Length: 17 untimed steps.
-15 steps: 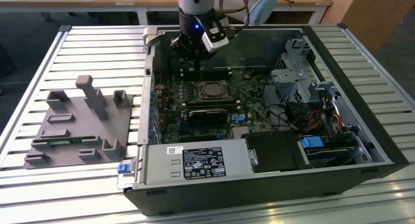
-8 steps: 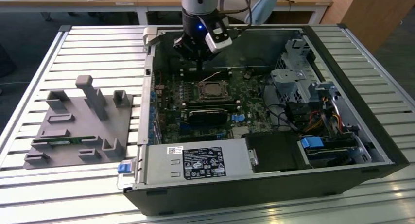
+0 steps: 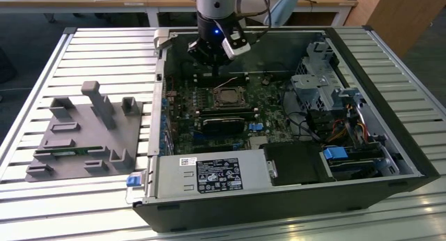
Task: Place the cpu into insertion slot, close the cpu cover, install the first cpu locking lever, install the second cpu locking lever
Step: 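Install the first cpu locking lever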
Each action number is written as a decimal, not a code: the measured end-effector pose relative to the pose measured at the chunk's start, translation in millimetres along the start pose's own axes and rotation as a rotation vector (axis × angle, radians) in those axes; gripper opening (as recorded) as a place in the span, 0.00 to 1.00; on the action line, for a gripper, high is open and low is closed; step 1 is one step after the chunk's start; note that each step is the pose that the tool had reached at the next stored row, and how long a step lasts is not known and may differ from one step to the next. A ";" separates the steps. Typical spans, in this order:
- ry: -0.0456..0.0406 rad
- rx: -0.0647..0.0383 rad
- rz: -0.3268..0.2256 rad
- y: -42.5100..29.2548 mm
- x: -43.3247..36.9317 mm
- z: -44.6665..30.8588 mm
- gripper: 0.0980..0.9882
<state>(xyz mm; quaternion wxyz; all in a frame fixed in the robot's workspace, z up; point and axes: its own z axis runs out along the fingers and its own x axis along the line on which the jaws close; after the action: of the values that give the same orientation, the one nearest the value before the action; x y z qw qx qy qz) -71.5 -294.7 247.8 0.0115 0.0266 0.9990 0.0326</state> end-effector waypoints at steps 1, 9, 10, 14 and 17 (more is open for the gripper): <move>0.0001 0.000 0.000 0.1 -1.2 0.8 0.01; 0.0000 0.000 0.000 0.0 -3.3 4.0 0.01; 0.0000 0.000 0.000 0.0 -3.4 4.2 0.01; 0.0000 0.000 -0.001 -0.1 -3.8 5.8 0.01; 0.0020 -0.001 -0.031 -0.2 -4.1 7.4 0.01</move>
<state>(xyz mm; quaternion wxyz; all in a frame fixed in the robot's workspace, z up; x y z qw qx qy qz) -67.3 -294.6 240.5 0.0111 0.0111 0.9993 0.0328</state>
